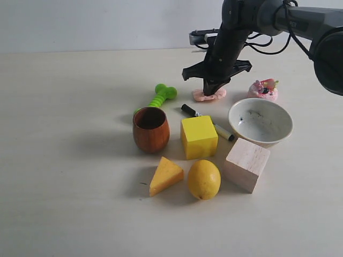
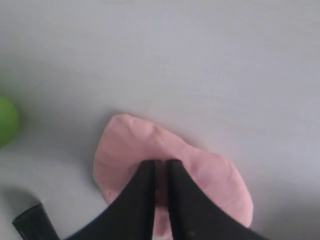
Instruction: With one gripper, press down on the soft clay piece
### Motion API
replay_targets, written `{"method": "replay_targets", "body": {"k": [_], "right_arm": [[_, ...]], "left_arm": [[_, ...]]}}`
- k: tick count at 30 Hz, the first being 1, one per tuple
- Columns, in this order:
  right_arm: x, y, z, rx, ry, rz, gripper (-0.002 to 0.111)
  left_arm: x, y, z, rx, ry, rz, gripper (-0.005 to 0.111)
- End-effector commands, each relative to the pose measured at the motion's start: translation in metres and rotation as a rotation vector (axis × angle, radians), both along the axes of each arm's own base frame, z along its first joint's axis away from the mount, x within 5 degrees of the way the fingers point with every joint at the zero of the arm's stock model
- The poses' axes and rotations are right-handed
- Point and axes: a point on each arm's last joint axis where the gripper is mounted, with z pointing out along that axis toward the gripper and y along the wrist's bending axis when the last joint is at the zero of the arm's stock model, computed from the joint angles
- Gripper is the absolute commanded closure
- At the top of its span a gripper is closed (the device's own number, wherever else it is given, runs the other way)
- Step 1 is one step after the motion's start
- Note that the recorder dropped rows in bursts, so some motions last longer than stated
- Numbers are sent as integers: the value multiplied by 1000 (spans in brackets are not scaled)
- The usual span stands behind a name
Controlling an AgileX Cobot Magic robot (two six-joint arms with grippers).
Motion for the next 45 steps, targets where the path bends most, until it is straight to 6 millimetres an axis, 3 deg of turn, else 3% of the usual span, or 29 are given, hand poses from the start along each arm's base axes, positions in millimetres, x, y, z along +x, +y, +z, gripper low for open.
{"method": "replay_targets", "body": {"k": [1,9,24,34,42,45], "right_arm": [[0,0,4,-6,-14,-7,84],[0,1,-17,0,28,-13,84],[-1,2,-22,7,38,-17,84],[0,5,13,68,-20,-30,84],[-1,5,16,63,-20,-27,85],[-1,3,15,38,-14,-19,92]], "left_arm": [[0,0,2,-8,-20,-4,107],[0,0,2,-8,-20,-4,107],[0,0,2,-8,-20,-4,107],[0,0,2,-8,-20,-4,107],[0,0,2,-8,-20,-4,107],[0,0,2,-8,-20,-4,107]]}}
